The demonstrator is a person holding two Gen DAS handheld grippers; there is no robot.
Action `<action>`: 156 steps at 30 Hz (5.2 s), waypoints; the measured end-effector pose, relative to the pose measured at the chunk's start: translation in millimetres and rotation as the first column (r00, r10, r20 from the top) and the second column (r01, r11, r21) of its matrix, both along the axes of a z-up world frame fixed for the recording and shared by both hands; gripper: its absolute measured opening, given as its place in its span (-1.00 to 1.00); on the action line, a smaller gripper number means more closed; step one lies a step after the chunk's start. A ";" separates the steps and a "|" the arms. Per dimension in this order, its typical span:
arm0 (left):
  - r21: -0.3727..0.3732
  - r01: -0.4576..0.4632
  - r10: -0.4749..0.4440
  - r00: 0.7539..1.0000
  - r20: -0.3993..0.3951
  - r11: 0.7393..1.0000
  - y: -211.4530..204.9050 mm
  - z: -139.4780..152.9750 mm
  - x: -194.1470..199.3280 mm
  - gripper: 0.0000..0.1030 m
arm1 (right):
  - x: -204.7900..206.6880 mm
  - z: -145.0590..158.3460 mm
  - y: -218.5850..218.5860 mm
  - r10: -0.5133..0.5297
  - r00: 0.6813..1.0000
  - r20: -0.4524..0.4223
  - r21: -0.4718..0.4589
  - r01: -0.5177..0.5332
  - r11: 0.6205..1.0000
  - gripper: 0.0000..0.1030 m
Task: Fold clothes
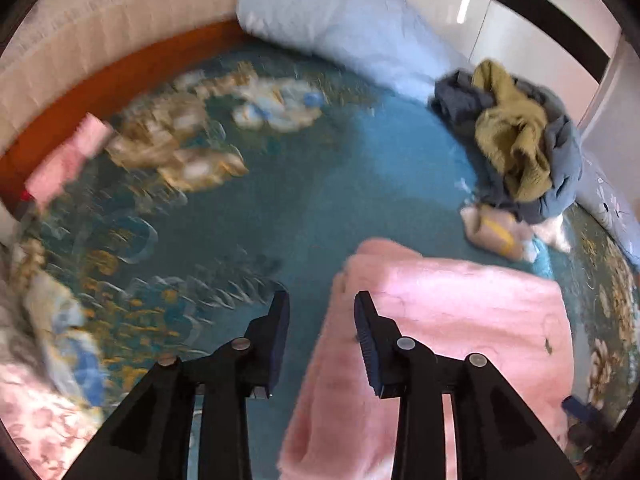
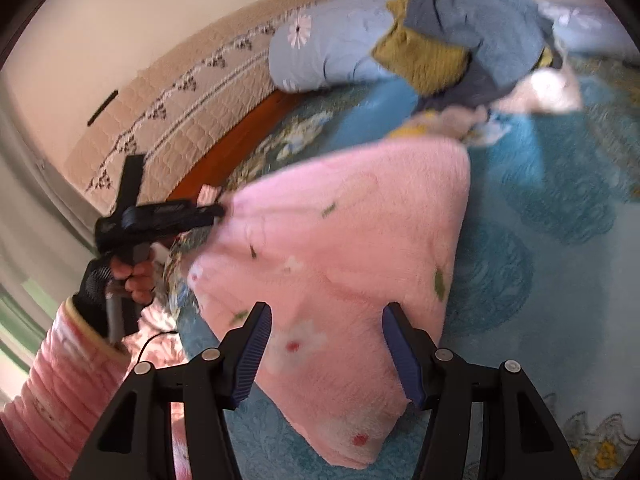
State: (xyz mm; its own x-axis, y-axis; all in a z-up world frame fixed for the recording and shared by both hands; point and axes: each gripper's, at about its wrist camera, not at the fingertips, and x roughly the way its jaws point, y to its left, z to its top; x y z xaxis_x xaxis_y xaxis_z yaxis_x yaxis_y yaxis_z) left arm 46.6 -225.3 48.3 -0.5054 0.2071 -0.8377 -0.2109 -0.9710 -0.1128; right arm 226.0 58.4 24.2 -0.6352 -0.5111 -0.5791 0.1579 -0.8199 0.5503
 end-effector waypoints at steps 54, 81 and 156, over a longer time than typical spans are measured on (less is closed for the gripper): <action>0.279 -0.047 0.033 0.998 0.056 0.959 -31.3 -41.7 4.5 -0.18 | -97.3 -33.8 15.8 -0.084 0.958 0.273 -0.056 0.103 0.993 -0.40; 0.656 -0.153 0.013 0.977 0.213 0.739 -108.3 -91.7 14.6 0.34 | -28.1 -69.4 56.3 -0.197 0.911 0.363 -0.337 0.325 0.883 0.63; 0.578 -0.319 0.396 0.918 -0.007 0.751 -322.0 -64.1 -161.7 -0.19 | -420.6 34.9 -313.4 0.243 0.959 0.149 0.033 -0.250 0.968 -0.33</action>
State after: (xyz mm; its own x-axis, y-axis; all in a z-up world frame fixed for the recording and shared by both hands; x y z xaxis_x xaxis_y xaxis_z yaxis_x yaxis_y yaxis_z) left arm -115.1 -547.3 -15.8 -0.7263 0.3984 -0.5602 0.0897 -0.7531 -0.6518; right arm -194.5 -255.1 59.1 -0.4025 -0.6089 -0.6836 0.2815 -0.7929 0.5405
